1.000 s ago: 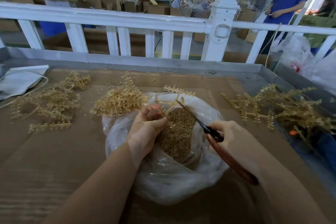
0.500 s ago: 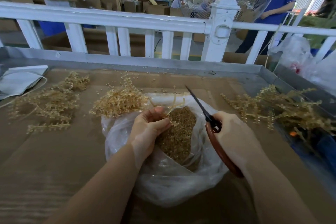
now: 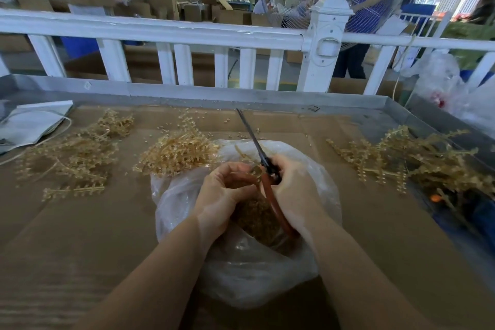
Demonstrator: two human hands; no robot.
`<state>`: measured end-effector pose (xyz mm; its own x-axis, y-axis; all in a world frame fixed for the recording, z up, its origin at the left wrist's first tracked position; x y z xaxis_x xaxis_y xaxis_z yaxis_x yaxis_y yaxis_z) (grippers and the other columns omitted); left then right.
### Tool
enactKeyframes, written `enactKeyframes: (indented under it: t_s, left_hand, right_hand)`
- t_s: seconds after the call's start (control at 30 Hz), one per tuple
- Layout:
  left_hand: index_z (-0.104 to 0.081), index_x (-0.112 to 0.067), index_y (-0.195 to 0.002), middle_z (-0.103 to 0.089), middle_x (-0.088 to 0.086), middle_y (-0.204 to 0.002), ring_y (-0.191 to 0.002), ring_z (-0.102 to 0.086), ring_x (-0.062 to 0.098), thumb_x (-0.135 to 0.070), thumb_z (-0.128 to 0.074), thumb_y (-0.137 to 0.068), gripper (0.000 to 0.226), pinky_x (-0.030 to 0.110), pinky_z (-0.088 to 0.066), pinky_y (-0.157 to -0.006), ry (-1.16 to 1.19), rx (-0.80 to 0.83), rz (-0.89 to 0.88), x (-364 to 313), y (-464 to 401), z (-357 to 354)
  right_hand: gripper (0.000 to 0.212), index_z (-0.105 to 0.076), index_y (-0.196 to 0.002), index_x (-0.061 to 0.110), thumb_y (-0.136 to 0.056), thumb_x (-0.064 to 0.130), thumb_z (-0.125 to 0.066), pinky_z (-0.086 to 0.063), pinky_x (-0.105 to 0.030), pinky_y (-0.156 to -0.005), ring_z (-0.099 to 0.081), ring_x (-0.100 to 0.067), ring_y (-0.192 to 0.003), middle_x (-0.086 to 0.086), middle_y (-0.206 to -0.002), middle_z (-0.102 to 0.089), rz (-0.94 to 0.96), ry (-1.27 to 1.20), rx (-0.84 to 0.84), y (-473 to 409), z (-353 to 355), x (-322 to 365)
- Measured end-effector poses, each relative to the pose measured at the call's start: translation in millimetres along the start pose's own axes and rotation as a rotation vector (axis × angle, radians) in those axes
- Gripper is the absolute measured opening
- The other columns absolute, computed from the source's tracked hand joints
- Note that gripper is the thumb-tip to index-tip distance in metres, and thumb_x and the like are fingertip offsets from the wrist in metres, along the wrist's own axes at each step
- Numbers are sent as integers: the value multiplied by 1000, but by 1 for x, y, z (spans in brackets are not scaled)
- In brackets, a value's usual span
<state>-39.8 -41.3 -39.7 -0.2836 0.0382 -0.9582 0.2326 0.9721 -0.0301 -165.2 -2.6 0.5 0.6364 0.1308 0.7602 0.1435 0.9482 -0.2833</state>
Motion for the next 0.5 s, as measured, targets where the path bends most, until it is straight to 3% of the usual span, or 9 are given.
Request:
enactKeyframes:
  t_s: [0.2,0.4,0.5]
  left_hand:
    - [-63,-2,-88,-72,14,-89,-87,-67,28,18,-71,-64,33,38,-55,-83,-48,32,-36,-2,1,-1]
    - [-63,-3,-86,-72,11,-82,-77,-69,21,17,-70,-65,30,29,-57,-72,-59,51,-20,-4,4,-3]
    - [-61,7,-93,-70,17,-86,-79,-68,24,18,-70,-66,30,32,-57,-78,-104,27,-46,-4,5,-4]
  right_hand:
    - [17,-68,-102,18,-85,20,-66,-52,-32,-78,-64,-18,-86,1,-88,-70,-25,56,-51,-6,-8,0]
    - [25,-67,-107,17,-84,7,-63,-52,-36,-81,-64,-18,-89,1,-91,-70,6,31,-147,2,-11,2]
    - [27,-67,-107,15,-82,5,-63,-51,-40,-84,-64,-20,-92,-1,-92,-70,-37,-7,-150,2,-11,0]
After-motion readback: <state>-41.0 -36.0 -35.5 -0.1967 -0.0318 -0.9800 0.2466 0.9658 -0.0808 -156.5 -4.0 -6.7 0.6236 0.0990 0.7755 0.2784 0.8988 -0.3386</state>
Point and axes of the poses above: each hand's wrist, its own y-axis away from the middle knuckle, its own z-axis out of the back of the hand, x = y × z, the point moved 2 cm from there along -y, towards the middle knuckle
